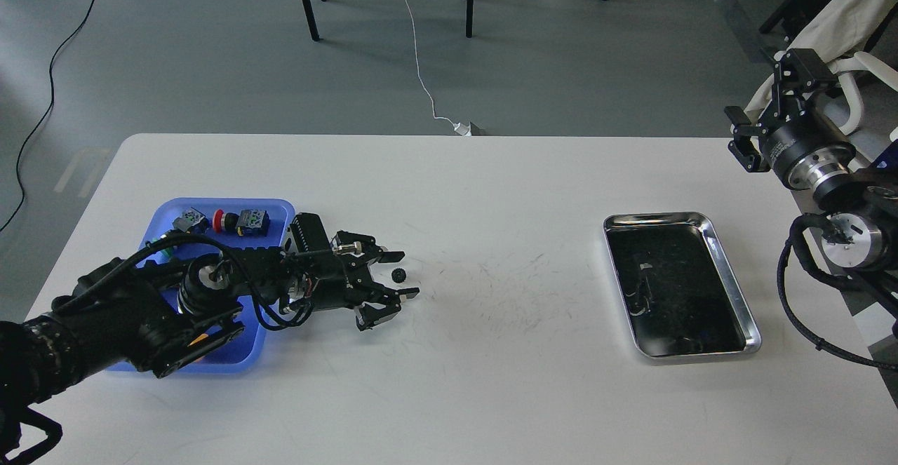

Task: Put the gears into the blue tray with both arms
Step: 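Close the left gripper around the black ring on the table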

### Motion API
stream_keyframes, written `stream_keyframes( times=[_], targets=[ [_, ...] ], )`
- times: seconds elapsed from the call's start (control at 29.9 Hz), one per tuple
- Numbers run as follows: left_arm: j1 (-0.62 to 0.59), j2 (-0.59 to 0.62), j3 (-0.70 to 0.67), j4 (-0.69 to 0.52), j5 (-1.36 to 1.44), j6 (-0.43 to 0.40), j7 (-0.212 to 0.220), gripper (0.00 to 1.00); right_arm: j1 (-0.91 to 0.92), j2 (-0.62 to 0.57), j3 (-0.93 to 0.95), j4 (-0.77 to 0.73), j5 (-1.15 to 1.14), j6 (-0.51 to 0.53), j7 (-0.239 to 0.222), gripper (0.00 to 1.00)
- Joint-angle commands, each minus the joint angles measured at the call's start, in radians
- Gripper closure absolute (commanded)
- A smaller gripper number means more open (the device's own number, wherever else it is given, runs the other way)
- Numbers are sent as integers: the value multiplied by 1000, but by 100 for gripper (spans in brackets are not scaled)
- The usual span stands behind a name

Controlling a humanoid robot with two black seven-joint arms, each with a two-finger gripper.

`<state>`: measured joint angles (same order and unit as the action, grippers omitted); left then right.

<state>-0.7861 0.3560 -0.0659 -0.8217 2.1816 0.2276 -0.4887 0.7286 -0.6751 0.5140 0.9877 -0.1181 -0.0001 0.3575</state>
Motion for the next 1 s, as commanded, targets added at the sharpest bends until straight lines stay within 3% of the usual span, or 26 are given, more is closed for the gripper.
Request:
stream_keyframes(
  times=[0.0, 0.23, 0.7, 0.97],
  targets=[
    [-1, -3, 2, 21, 0, 4, 0, 42, 0, 0, -2, 0, 0, 0, 0, 3],
    [1, -17, 6, 50, 0, 19, 0, 47, -3, 0, -2, 0, 0, 0, 0, 3],
    [-2, -11, 8, 39, 0, 25, 0, 66, -15, 2, -3, -9, -2, 0, 0, 3],
    [5, -14, 8, 38, 0, 25, 0, 68, -20, 0, -3, -7, -2, 0, 0, 3]
  ],
)
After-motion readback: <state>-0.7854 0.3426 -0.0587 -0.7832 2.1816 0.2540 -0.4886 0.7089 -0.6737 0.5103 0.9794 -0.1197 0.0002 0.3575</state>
